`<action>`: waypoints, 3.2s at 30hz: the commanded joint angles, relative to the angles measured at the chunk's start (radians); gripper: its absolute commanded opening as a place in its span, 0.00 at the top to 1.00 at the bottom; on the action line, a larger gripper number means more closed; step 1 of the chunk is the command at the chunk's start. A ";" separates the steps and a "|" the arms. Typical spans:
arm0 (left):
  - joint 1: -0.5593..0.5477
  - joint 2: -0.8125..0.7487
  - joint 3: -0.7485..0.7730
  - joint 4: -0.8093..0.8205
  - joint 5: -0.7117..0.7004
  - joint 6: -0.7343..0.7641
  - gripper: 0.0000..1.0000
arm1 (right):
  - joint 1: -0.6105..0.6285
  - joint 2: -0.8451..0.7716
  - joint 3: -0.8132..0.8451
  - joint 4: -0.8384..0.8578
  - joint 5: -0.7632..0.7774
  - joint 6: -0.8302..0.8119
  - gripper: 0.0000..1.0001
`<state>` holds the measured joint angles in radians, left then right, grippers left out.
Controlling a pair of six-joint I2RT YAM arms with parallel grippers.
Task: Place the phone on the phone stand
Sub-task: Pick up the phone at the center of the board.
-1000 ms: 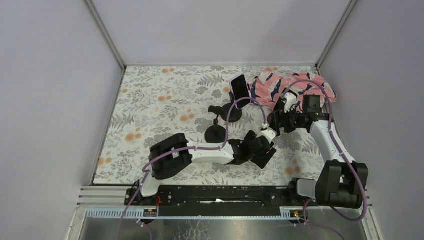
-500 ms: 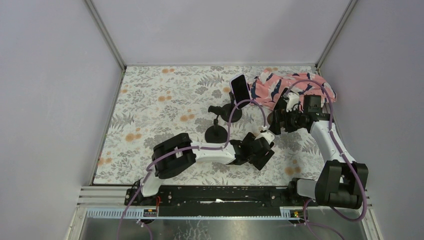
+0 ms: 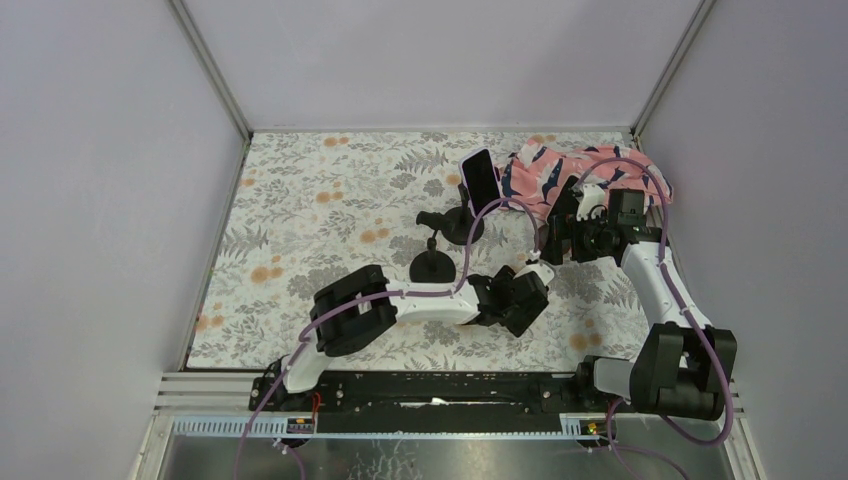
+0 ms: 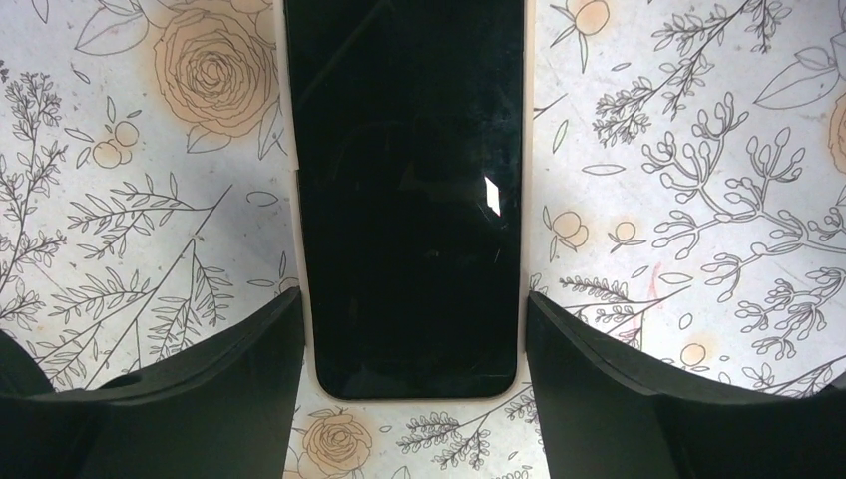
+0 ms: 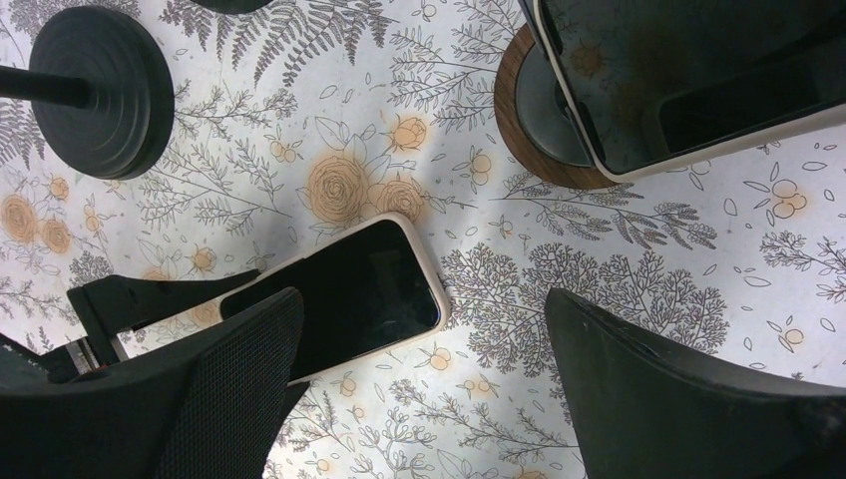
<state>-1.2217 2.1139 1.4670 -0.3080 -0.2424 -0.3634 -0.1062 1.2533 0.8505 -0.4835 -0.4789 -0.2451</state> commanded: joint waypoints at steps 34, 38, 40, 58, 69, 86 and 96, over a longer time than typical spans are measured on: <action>0.057 0.005 -0.129 -0.392 0.284 0.130 0.12 | -0.013 -0.045 0.022 0.005 -0.032 0.006 0.00; 0.060 0.027 -0.137 -0.398 0.291 0.138 0.12 | -0.013 -0.045 0.022 0.005 -0.035 0.006 0.00; 0.060 0.040 -0.138 -0.399 0.296 0.142 0.12 | -0.013 -0.045 0.021 0.006 -0.036 0.006 0.00; 0.070 0.060 -0.142 -0.363 0.296 0.130 0.48 | -0.015 -0.036 0.021 -0.006 -0.077 0.003 0.00; 0.077 -0.127 -0.205 -0.206 0.210 0.039 0.79 | -0.015 0.044 0.030 -0.051 -0.247 0.012 0.00; 0.105 -0.300 -0.324 0.004 0.174 -0.047 0.90 | -0.015 0.179 0.055 -0.082 -0.417 0.044 0.00; 0.119 -0.393 -0.388 0.161 0.176 -0.081 0.91 | -0.014 0.259 0.025 -0.058 -0.539 0.114 0.00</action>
<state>-1.1095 1.7729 1.0859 -0.2955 -0.0494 -0.4210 -0.1173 1.4906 0.8715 -0.5476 -0.9363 -0.1761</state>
